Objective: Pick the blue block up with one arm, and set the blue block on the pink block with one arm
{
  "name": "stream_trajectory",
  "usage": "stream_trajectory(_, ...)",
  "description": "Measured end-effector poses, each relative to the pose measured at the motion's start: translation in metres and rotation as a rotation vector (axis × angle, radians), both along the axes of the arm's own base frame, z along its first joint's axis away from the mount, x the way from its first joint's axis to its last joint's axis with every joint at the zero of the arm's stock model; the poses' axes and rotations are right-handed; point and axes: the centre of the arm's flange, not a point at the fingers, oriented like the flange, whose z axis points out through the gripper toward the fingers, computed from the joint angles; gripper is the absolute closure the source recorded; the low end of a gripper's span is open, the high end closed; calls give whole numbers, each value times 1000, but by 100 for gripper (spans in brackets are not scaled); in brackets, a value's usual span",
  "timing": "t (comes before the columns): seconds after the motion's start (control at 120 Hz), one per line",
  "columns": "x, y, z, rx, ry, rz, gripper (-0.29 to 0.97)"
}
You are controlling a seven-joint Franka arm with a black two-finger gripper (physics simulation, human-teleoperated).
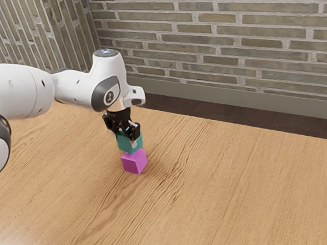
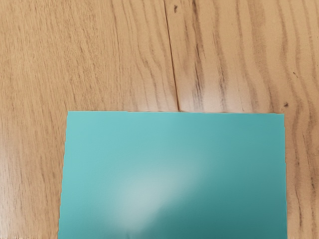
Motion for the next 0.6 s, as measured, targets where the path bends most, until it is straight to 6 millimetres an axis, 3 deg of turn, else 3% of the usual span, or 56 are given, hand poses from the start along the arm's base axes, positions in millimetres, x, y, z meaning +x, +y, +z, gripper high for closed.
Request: stream_trajectory(0.6,0,3,0,-31,-69,52,44)
